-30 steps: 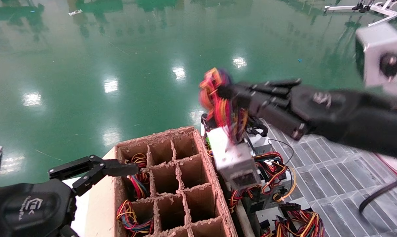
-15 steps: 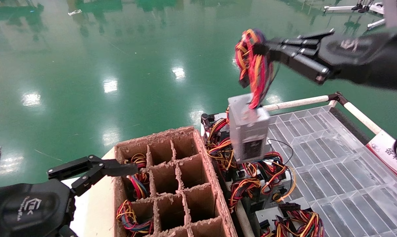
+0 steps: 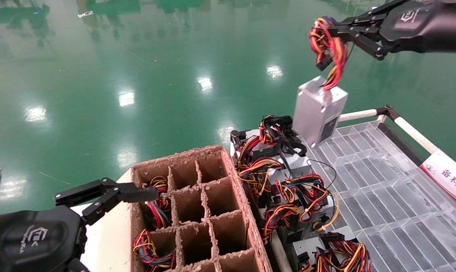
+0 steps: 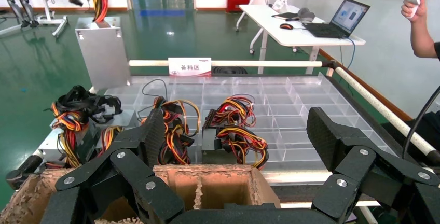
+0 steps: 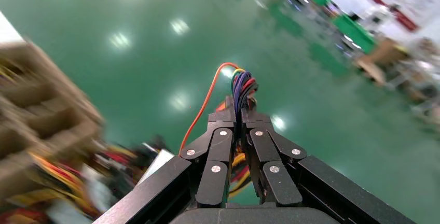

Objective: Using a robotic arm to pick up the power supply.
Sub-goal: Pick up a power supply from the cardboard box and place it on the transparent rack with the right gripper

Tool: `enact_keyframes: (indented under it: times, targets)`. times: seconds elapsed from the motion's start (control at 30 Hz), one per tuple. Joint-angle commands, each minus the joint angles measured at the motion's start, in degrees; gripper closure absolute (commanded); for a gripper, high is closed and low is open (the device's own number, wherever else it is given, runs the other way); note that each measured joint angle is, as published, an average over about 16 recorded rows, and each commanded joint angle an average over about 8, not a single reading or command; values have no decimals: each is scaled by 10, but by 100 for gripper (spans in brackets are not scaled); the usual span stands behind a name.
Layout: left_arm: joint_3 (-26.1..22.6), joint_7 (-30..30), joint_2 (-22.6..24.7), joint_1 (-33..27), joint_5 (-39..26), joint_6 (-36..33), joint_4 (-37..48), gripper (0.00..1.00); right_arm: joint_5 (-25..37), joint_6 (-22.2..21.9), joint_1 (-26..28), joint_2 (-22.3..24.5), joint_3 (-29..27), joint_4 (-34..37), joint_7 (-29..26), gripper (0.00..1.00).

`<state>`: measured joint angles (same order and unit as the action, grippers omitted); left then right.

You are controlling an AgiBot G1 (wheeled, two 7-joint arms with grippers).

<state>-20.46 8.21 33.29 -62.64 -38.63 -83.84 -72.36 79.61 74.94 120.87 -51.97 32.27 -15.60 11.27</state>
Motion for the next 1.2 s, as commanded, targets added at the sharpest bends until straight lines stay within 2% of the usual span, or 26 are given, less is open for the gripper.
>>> enact_keyframes:
  times: [0.03, 0.23, 0.53, 0.73, 1.2]
  targets:
    - [0, 0, 0, 0, 0, 0, 0, 0, 26, -33, 18, -12, 12, 22, 21, 100]
    - [0, 0, 0, 0, 0, 0, 0, 0, 57, -118, 25, -46, 27, 71, 51, 100]
    - [0, 0, 0, 0, 0, 0, 0, 0, 72, -195, 9, -79, 36, 122, 80, 100]
    - [0, 0, 0, 0, 0, 0, 0, 0, 67, -231, -10, -103, 32, 139, 89, 100]
    - [0, 0, 0, 0, 0, 0, 0, 0, 55, -280, -54, -160, 24, 160, 80, 100]
